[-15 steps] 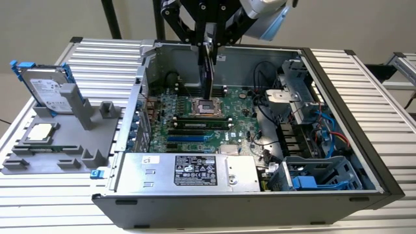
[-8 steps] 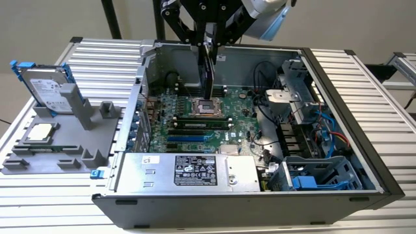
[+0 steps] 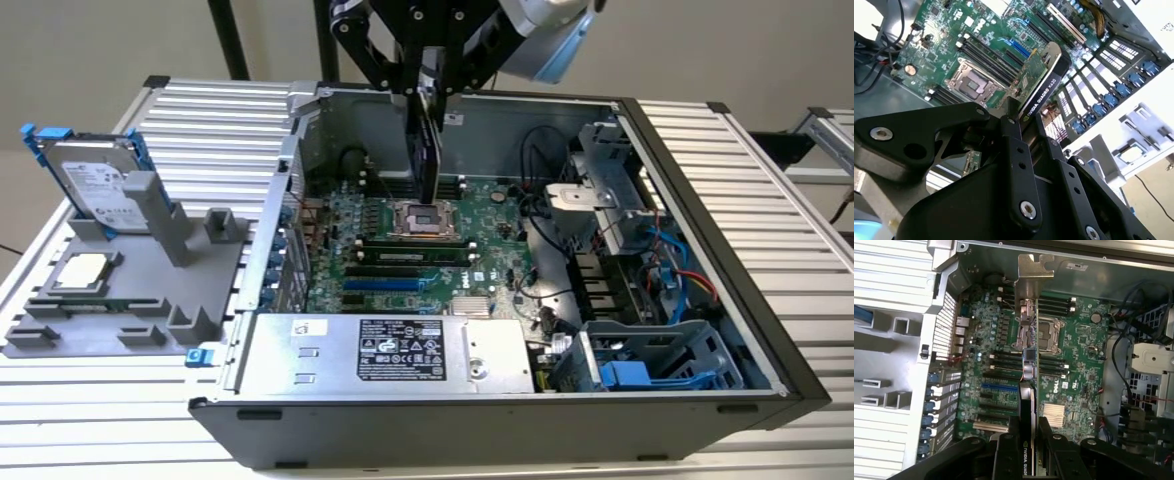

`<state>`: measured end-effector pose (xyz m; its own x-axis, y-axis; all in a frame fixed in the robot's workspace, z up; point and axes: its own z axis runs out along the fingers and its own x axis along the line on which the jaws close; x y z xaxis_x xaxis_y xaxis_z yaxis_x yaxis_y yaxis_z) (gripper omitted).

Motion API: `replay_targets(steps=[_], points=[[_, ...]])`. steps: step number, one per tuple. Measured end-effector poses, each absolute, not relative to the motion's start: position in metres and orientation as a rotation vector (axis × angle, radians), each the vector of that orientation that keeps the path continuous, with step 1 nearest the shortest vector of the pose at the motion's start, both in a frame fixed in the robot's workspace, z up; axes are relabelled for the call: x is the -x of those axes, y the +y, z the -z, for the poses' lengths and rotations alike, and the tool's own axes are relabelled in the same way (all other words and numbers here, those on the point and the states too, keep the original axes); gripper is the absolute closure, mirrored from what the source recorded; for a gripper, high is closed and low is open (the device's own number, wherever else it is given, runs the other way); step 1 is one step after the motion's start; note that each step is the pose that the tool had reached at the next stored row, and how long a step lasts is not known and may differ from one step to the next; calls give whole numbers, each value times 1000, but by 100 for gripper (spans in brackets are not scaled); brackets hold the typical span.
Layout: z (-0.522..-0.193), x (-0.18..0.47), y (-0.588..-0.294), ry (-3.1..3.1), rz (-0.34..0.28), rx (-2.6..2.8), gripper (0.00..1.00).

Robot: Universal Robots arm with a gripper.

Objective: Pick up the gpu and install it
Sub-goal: 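Insert the gpu into the slot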

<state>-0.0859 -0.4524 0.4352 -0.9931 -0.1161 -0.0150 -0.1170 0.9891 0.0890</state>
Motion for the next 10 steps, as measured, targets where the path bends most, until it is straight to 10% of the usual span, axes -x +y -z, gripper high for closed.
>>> replay_targets(steps=[10], points=[[-435, 86, -452, 3122, -141, 229, 100]])
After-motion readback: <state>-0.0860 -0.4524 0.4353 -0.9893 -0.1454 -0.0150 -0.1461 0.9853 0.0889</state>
